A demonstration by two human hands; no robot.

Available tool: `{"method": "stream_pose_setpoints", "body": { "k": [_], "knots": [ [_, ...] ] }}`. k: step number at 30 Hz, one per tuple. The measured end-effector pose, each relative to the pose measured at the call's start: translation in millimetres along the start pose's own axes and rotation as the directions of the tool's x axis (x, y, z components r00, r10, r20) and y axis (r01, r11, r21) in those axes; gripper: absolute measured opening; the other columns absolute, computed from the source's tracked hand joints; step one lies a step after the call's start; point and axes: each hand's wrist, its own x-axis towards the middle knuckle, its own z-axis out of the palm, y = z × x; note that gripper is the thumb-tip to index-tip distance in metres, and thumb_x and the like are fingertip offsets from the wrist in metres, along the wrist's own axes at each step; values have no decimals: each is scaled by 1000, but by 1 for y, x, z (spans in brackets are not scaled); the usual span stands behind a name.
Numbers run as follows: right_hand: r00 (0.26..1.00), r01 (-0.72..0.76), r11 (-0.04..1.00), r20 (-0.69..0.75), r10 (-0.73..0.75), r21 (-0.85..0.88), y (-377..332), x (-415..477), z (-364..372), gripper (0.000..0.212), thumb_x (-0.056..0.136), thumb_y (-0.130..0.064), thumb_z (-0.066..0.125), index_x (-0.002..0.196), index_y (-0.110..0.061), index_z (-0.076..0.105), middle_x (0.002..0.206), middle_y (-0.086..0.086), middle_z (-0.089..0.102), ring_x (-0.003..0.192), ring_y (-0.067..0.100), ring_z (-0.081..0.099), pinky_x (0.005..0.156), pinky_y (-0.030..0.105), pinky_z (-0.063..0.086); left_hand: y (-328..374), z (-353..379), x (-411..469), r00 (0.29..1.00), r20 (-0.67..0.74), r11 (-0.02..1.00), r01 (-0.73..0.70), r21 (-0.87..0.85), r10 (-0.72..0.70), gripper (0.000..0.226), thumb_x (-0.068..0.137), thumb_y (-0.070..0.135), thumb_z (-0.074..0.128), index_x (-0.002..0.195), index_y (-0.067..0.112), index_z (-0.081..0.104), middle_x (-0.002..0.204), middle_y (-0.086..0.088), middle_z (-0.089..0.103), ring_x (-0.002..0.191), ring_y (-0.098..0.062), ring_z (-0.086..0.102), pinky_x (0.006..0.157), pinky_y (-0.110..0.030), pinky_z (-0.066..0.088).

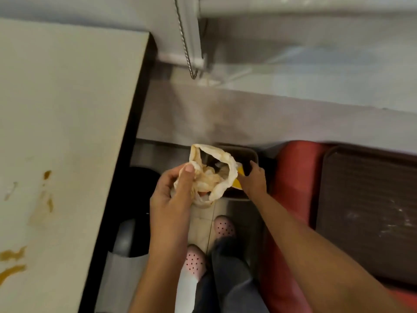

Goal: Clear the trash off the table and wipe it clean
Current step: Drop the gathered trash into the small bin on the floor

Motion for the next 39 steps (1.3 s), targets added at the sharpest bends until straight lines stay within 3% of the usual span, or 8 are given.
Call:
{"method": "stream_pose_setpoints", "body": {
  "k": [4, 9, 15, 19, 21, 29, 35, 39],
  "knots": [
    [994, -107, 980, 32, 103, 170, 18, 17, -3, 55, 92, -18, 54, 141, -10, 32, 143, 13, 37, 128, 29, 40, 101, 34, 36, -44, 20, 40, 996, -12, 992, 94, 83, -93, 15, 91, 34, 54, 99, 24, 63, 101, -1, 66, 93, -14, 64, 73, -23, 50],
    [993, -114, 968, 38, 109, 224, 32, 34, -11, 46, 93, -19, 51, 137, -12, 39, 139, 11, 43, 124, 26, 44, 92, 26, 37, -103, 50, 100, 989, 23, 941, 134, 309, -149, 10, 92, 28, 55, 82, 29, 56, 101, -4, 63, 88, -16, 60, 77, -31, 50],
    [991, -132, 957, 22, 131, 258, 35, 61, -22, 39, 94, -20, 49, 132, -14, 46, 131, 10, 51, 116, 25, 50, 84, 26, 38, -147, 79, 141, 978, 72, 888, 146, 437, -197, 25, 94, 28, 51, 113, 13, 56, 112, -6, 58, 95, -16, 54, 67, -18, 44],
    [994, -107, 948, 14, 107, 300, 40, 66, -32, 37, 94, -17, 49, 130, -12, 47, 128, 11, 54, 112, 24, 53, 79, 25, 39, -153, 104, 154, 891, 173, 835, 303, 460, -419, 41, 91, 33, 54, 128, 15, 50, 125, -4, 53, 111, -21, 51, 92, -32, 43],
    [996, -93, 950, 21, 90, 300, 40, 64, -37, 35, 94, -17, 49, 129, -11, 48, 128, 11, 54, 110, 24, 54, 76, 24, 37, -149, 111, 157, 860, 200, 796, 315, 517, -470, 42, 92, 33, 52, 129, 13, 51, 125, -8, 54, 112, -24, 50, 96, -33, 40],
    [999, -32, 955, 17, 28, 294, 16, 28, -56, 34, 92, -16, 54, 125, -11, 51, 121, 11, 58, 108, 22, 54, 72, 17, 34, -111, 98, 130, 905, 234, 750, 128, 648, -356, 34, 97, 27, 45, 129, 16, 50, 130, -9, 52, 117, -24, 49, 95, -30, 40],
    [996, 80, 959, 9, -86, 272, -28, -37, -90, 33, 92, -12, 53, 124, -9, 51, 122, 11, 55, 109, 23, 53, 76, 18, 34, -56, 77, 64, 919, 307, 838, 44, 544, -247, 29, 96, 17, 47, 124, 17, 54, 126, -5, 55, 105, -14, 52, 83, -23, 40],
    [986, 163, 945, -12, -167, 282, -57, -90, -116, 34, 90, -10, 54, 124, -9, 52, 121, 12, 55, 94, 15, 51, 78, 18, 35, -10, 65, 23, 933, 329, 889, -21, 458, -147, 27, 95, 16, 49, 121, 16, 57, 124, -4, 57, 102, -9, 51, 87, -21, 41]
  ]
}}
